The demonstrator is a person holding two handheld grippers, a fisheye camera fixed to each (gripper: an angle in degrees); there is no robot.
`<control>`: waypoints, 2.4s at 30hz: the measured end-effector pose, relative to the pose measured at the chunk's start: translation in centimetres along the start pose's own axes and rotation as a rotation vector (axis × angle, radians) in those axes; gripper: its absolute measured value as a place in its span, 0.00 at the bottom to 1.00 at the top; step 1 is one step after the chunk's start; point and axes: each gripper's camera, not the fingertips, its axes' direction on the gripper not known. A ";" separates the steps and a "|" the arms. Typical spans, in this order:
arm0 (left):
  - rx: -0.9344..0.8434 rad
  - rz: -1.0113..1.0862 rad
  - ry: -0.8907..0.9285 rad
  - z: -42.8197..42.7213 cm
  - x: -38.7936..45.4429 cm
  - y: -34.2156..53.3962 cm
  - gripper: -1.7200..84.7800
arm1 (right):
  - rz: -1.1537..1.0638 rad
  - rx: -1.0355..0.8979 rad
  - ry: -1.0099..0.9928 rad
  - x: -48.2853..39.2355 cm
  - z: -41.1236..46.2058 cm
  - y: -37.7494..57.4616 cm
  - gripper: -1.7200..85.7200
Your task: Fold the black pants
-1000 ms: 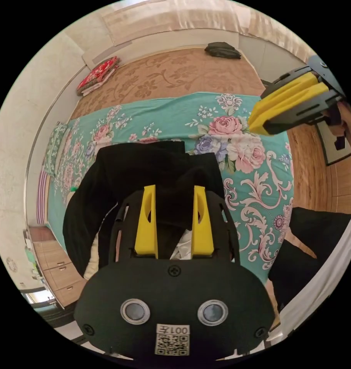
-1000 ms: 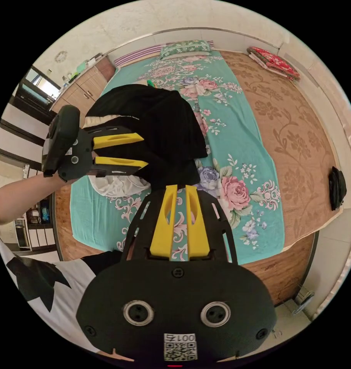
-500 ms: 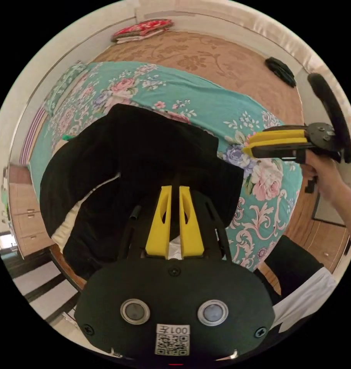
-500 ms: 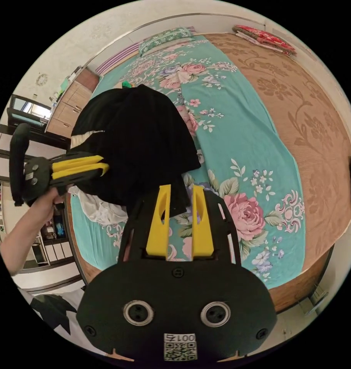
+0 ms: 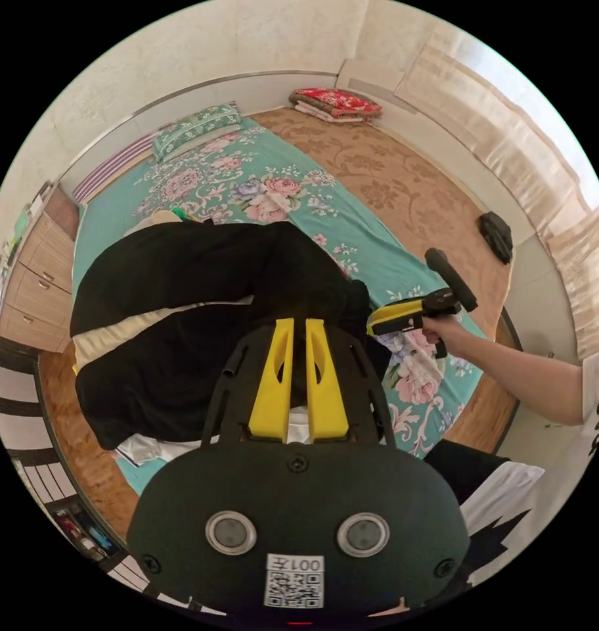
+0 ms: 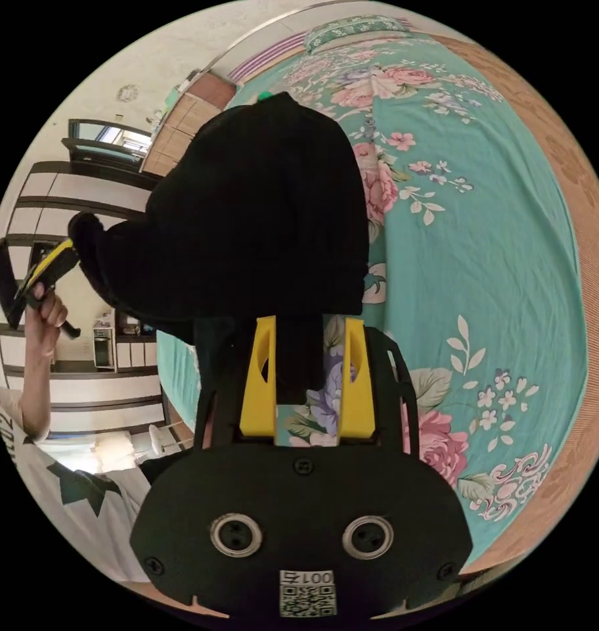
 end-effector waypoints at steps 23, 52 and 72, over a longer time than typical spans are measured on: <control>0.415 0.146 0.151 -15.2 19.9 6.4 0.01 | -0.212 0.705 -0.076 -21.7 -9.4 23.6 0.09; 0.964 0.500 0.411 -31.9 73.5 34.2 0.10 | -0.571 1.250 0.536 -72.1 -25.4 88.2 0.09; 1.019 0.754 0.789 -34.1 90.6 44.1 0.06 | -0.416 1.195 1.242 -85.5 -27.7 122.5 0.09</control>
